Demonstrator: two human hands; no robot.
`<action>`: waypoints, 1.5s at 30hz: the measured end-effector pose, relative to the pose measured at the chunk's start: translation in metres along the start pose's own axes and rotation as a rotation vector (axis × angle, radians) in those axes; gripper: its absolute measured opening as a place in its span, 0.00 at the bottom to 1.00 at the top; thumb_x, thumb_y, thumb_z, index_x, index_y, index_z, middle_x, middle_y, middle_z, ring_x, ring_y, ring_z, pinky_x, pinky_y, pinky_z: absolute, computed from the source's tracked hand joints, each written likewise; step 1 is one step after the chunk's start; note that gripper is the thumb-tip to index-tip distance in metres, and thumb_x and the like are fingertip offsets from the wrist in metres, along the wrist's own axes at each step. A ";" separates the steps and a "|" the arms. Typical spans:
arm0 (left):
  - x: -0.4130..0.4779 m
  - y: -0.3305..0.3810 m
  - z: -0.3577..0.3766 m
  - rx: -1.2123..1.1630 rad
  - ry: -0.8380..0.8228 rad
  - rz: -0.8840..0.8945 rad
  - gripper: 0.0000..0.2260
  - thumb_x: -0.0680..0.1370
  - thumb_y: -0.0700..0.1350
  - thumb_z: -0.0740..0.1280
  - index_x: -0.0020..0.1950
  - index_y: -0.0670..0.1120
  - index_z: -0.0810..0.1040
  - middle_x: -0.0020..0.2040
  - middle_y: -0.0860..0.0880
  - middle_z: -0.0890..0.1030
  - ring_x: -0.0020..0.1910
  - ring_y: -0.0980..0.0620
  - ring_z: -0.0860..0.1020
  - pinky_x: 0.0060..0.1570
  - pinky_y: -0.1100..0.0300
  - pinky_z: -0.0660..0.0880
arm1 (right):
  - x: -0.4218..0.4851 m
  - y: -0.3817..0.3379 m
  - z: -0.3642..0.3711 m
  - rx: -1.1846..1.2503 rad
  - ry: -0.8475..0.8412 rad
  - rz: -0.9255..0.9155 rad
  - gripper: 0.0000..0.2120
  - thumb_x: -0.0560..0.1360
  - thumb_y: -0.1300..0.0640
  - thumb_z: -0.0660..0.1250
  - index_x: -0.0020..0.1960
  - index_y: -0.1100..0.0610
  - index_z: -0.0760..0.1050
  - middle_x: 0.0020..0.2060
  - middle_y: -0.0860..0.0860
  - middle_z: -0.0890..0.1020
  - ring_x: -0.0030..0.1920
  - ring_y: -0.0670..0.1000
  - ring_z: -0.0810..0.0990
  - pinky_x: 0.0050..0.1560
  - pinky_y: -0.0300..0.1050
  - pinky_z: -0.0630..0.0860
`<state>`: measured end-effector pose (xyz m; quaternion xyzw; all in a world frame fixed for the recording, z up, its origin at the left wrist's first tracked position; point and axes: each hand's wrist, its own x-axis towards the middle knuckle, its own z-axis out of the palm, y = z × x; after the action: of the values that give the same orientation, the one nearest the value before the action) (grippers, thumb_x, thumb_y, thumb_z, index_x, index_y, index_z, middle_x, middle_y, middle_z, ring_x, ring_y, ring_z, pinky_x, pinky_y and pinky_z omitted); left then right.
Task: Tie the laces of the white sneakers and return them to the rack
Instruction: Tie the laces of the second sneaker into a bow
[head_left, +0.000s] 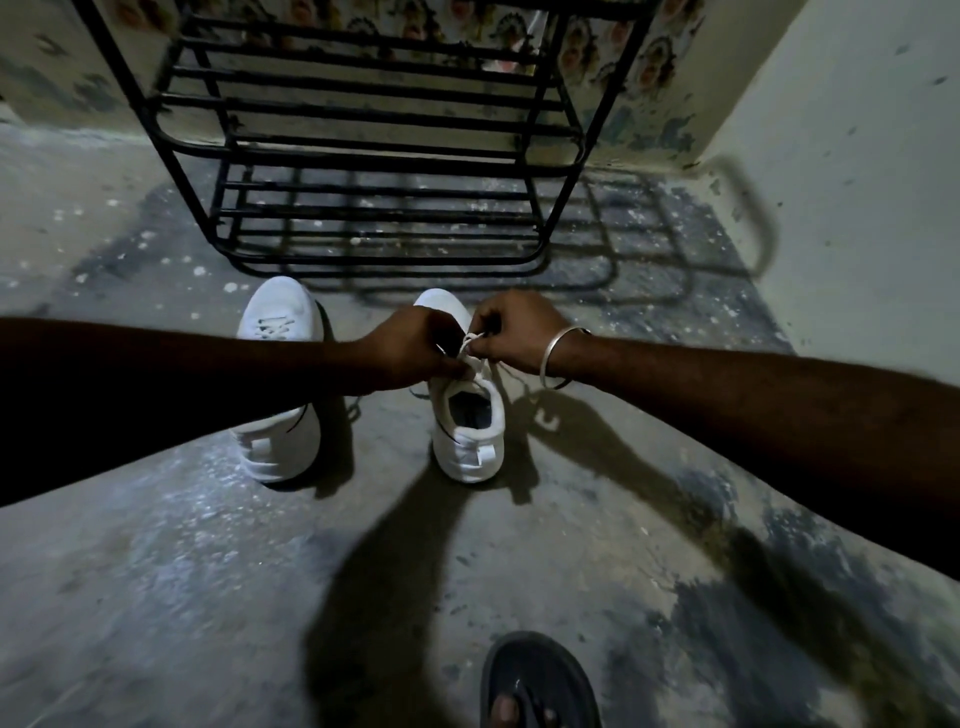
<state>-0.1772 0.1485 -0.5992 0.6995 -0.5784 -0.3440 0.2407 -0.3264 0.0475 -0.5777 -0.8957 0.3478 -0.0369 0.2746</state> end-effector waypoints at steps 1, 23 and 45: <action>0.000 0.000 0.001 -0.047 -0.004 -0.033 0.11 0.70 0.47 0.79 0.49 0.43 0.85 0.43 0.47 0.85 0.36 0.56 0.80 0.39 0.61 0.76 | 0.000 0.000 0.000 0.011 -0.004 0.005 0.08 0.67 0.55 0.76 0.43 0.58 0.84 0.35 0.50 0.84 0.37 0.50 0.84 0.42 0.43 0.79; -0.014 0.006 -0.030 -0.434 -0.021 -0.146 0.06 0.80 0.35 0.66 0.50 0.36 0.83 0.39 0.40 0.84 0.38 0.47 0.83 0.43 0.54 0.79 | 0.004 0.007 -0.012 0.200 -0.218 0.022 0.10 0.76 0.56 0.66 0.45 0.61 0.83 0.36 0.54 0.86 0.35 0.50 0.84 0.32 0.41 0.76; -0.023 -0.035 -0.039 0.370 -0.219 -0.148 0.08 0.77 0.47 0.72 0.38 0.53 0.81 0.30 0.56 0.81 0.32 0.56 0.79 0.31 0.73 0.70 | 0.004 0.036 0.000 0.013 -0.454 0.326 0.08 0.78 0.62 0.66 0.50 0.65 0.80 0.34 0.58 0.83 0.22 0.50 0.79 0.23 0.38 0.75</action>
<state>-0.1274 0.1763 -0.5947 0.7308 -0.6012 -0.3228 0.0183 -0.3450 0.0233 -0.5964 -0.8116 0.4166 0.2071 0.3534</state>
